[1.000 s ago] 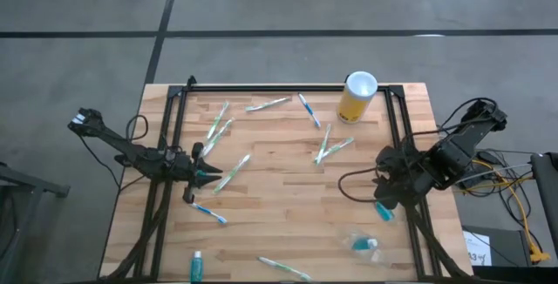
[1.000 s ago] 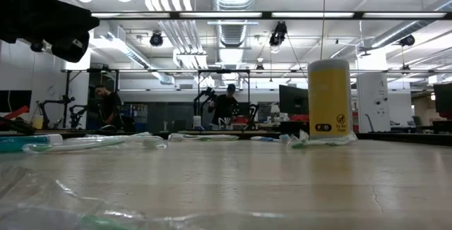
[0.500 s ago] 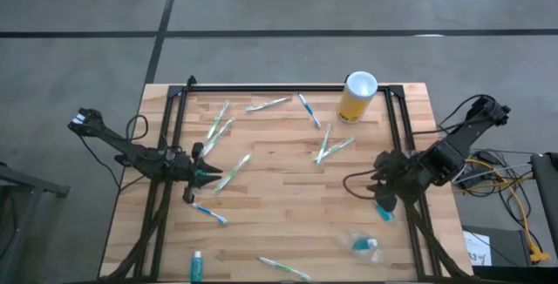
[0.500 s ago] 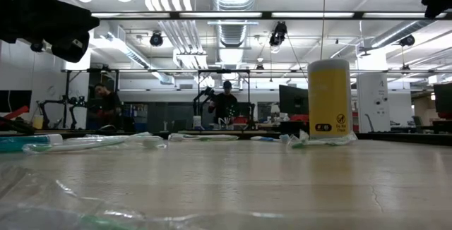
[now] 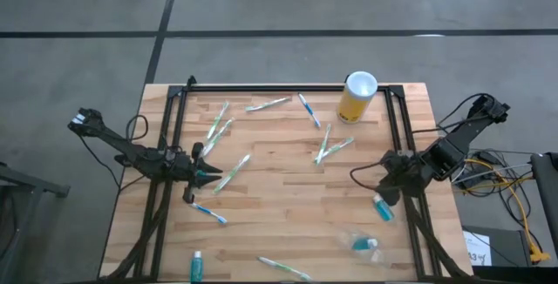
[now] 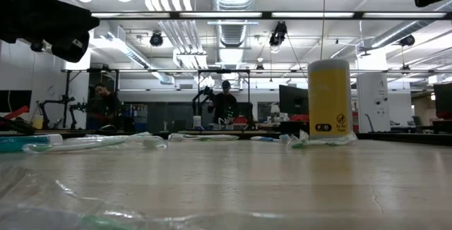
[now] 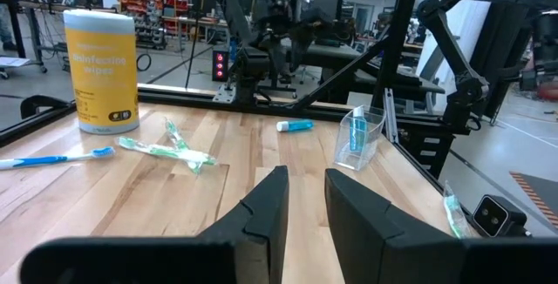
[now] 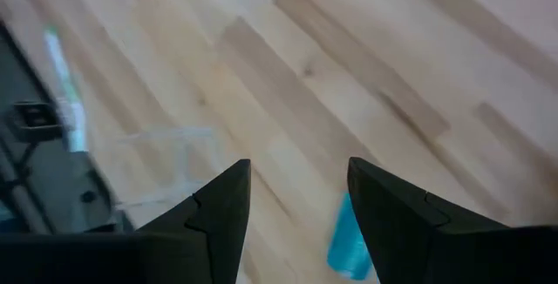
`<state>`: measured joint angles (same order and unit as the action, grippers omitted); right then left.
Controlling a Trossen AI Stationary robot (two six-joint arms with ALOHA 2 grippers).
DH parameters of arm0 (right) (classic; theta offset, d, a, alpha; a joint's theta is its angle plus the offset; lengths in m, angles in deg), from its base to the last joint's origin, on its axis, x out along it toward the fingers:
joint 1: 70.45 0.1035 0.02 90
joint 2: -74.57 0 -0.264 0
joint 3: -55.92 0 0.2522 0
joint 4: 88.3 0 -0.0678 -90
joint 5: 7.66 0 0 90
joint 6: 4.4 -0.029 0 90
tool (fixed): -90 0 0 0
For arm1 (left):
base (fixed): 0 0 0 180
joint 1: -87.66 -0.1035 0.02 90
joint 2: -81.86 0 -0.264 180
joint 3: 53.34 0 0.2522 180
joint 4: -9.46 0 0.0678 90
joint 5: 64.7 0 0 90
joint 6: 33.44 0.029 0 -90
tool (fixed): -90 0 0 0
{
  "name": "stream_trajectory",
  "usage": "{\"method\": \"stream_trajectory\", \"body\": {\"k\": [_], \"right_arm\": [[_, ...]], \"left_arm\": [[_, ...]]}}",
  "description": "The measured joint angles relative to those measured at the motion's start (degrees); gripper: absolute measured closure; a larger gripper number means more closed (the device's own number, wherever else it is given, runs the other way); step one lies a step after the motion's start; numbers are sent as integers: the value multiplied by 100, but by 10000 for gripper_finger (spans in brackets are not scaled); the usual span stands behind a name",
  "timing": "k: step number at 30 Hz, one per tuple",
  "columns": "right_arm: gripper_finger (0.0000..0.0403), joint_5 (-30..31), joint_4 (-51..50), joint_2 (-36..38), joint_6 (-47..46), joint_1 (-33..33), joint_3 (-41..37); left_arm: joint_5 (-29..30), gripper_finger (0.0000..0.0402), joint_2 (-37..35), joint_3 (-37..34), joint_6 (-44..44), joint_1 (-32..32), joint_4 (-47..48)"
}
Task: Pick & Place toothbrushing station
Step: Put the blue mouthwash into the transparent organizer
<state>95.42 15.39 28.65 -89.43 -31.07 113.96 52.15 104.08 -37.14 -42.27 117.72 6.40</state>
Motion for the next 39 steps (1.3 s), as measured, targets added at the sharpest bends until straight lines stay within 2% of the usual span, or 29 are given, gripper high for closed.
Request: {"method": "stream_trajectory", "body": {"k": [4,9,21,33,39], "right_arm": [[216,-65,-371,0,-294,0,-13],[216,-550,-588,-105,-827,0,-146],[216,-910,216,-732,-789,0,-903],[216,-924,1326,-1356,-782,-2,-1468],[216,-1059,1539,-1530,-778,-2,-1610]], "left_arm": [[-1,319,-1,0,0,1,-1],[1,319,0,0,1,-2,-2],[0,319,0,0,0,-1,0],[1,319,0,0,0,-2,-1],[-1,319,-2,0,-1,0,0]]}}
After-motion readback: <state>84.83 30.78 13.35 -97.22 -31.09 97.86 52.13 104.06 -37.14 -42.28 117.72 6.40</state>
